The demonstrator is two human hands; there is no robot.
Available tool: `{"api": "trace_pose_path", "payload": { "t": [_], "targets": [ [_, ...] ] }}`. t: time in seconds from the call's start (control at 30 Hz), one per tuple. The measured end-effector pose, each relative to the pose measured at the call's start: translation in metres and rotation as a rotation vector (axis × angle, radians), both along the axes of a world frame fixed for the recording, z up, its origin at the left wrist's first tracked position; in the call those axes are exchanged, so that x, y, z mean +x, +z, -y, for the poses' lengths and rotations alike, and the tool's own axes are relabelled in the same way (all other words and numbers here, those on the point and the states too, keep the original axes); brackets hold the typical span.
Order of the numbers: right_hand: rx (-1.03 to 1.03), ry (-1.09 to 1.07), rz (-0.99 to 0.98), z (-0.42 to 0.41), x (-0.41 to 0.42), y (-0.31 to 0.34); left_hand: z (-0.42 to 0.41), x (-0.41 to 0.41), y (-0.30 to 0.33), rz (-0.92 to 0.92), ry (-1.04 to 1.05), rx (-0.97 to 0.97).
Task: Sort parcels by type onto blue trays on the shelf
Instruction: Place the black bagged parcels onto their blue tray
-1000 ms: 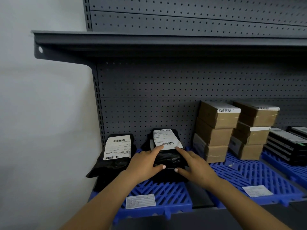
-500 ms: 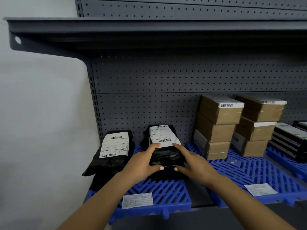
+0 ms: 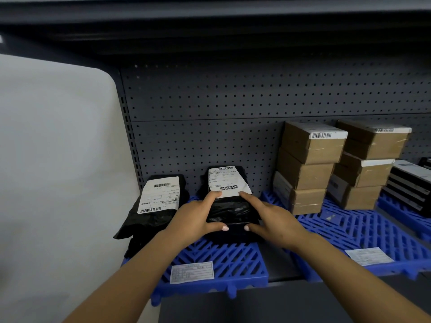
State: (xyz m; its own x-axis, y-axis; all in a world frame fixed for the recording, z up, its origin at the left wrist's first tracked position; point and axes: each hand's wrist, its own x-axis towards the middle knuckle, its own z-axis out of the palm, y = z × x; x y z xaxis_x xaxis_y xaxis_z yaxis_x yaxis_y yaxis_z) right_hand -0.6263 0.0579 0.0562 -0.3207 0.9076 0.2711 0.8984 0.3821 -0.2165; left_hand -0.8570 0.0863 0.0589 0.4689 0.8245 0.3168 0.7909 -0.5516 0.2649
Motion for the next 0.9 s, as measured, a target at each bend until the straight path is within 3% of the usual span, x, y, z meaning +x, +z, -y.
{"api": "trace_pose_path", "payload": {
  "t": [0.13,0.3,0.47,0.67,0.9],
  "targets": [
    [-0.007,-0.031,0.063,0.002,-0.002,0.003,0.002,0.001,0.005,-0.110,0.034,0.078],
    [-0.009,-0.053,0.114,0.007,-0.007,0.008,0.001,0.001,0.010,-0.132,0.038,0.028],
    [0.054,-0.050,0.099,0.018,-0.013,0.019,0.009,-0.007,0.017,-0.158,0.057,0.119],
    [0.150,0.034,0.088,0.030,-0.035,0.036,0.027,-0.048,0.027,-0.069,0.075,0.251],
    [0.118,0.167,0.032,0.039,-0.094,0.038,0.034,-0.112,0.007,-0.123,0.177,0.218]
  ]
}}
